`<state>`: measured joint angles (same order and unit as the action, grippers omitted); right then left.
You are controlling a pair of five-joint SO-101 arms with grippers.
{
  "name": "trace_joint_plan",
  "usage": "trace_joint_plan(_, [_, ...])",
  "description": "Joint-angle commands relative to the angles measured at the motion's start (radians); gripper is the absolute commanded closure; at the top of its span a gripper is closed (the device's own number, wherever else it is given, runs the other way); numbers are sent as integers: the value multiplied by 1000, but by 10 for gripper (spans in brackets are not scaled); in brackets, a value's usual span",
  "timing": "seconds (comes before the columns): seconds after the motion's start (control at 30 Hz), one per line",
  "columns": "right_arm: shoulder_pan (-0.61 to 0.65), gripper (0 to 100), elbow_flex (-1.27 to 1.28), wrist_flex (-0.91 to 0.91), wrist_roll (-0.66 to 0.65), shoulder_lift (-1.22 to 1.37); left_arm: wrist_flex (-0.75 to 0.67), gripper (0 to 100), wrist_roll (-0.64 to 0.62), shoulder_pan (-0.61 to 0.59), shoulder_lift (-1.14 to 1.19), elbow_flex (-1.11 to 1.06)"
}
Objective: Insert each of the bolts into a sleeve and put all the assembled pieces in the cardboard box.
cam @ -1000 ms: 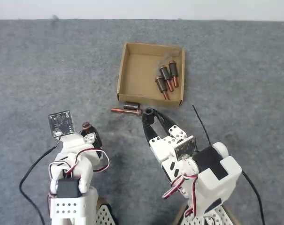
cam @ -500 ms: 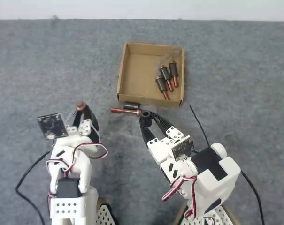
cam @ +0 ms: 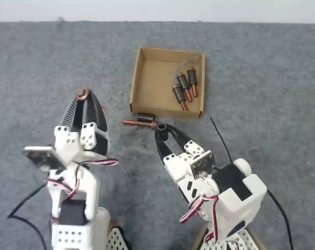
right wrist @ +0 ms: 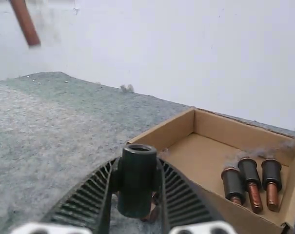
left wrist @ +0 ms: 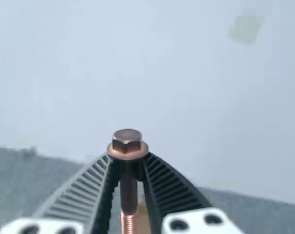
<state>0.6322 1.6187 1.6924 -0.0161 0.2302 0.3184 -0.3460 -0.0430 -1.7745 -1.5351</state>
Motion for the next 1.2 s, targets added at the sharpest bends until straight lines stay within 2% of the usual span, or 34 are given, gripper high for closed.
trace_joint_plan(0.0, [5, 991, 12, -5, 9, -12, 8, 988, 8, 58, -20, 150])
trace_joint_plan(0.23, [5, 991, 12, -5, 9, -12, 149, 988, 8, 138, 206, 407])
trace_joint_plan(0.47, [5, 991, 12, -5, 9, -12, 157, 988, 8, 155, 499, 618])
trace_joint_plan(0.83, [8, 991, 11, -5, 9, -12, 152, 988, 8, 328, 730, 631])
trace_joint_plan(1.03, [10, 991, 11, 2, 9, -15, 138, 988, 8, 358, 845, 633])
trace_joint_plan(1.17, [10, 991, 11, 4, 9, -21, 43, 988, 8, 350, 956, 631])
